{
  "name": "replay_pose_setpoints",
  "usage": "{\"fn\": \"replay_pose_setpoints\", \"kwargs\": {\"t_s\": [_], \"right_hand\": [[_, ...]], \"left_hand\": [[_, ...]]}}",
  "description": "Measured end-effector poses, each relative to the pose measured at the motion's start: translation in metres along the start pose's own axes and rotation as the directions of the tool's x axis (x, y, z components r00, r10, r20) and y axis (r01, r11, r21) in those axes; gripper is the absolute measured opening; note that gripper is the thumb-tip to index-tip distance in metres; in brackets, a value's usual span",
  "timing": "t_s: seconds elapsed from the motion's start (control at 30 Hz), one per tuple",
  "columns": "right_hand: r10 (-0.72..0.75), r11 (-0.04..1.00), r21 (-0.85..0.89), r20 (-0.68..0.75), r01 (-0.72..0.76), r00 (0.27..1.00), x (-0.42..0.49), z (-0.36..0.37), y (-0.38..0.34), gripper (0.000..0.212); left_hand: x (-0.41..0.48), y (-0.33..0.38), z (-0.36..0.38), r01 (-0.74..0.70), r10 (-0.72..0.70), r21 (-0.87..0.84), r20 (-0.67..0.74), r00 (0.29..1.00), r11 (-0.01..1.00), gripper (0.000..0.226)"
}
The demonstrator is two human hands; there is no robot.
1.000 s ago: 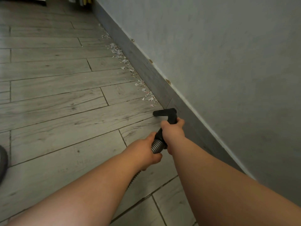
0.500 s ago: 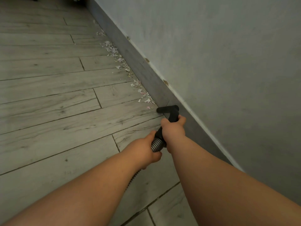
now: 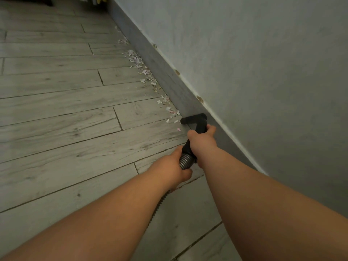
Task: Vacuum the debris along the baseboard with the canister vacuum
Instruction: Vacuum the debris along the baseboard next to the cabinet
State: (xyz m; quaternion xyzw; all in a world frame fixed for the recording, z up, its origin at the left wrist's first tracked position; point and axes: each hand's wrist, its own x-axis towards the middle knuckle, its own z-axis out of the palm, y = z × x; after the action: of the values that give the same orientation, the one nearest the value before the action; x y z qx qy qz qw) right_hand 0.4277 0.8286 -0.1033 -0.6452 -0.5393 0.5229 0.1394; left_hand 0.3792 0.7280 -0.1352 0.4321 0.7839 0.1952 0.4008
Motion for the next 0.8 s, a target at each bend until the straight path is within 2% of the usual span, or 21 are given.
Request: {"fn": "replay_pose_setpoints", "kwargs": {"t_s": [0.2,0.4,0.57,0.7,0.8], "right_hand": [[-0.017,0.996,-0.087,0.013,0.018,1.0,0.012,0.008,-0.013,0.065],[-0.006,0.998,-0.061,0.04,0.008,0.999,0.014,0.007,-0.022,0.066],[0.008,0.999,-0.04,0.096,-0.004,0.995,0.01,0.011,-0.021,0.066],[0.014,0.999,-0.047,0.112,-0.009,0.994,0.004,0.013,-0.024,0.068],[0.011,0.996,-0.085,0.073,-0.005,0.997,-0.001,0.007,-0.022,0.065]], "left_hand": [[0.01,0.001,-0.01,0.039,-0.038,-0.057,0.013,0.999,0.998,0.077],[0.008,0.009,-0.013,0.064,-0.065,-0.08,-0.009,0.998,0.995,0.076],[-0.005,0.008,-0.012,0.046,-0.048,-0.024,-0.078,0.996,0.999,0.073],[-0.014,0.008,-0.016,0.049,-0.051,-0.04,-0.059,0.997,0.998,0.072],[-0.016,0.009,-0.016,0.032,-0.033,-0.045,-0.024,0.999,0.998,0.07]]}}
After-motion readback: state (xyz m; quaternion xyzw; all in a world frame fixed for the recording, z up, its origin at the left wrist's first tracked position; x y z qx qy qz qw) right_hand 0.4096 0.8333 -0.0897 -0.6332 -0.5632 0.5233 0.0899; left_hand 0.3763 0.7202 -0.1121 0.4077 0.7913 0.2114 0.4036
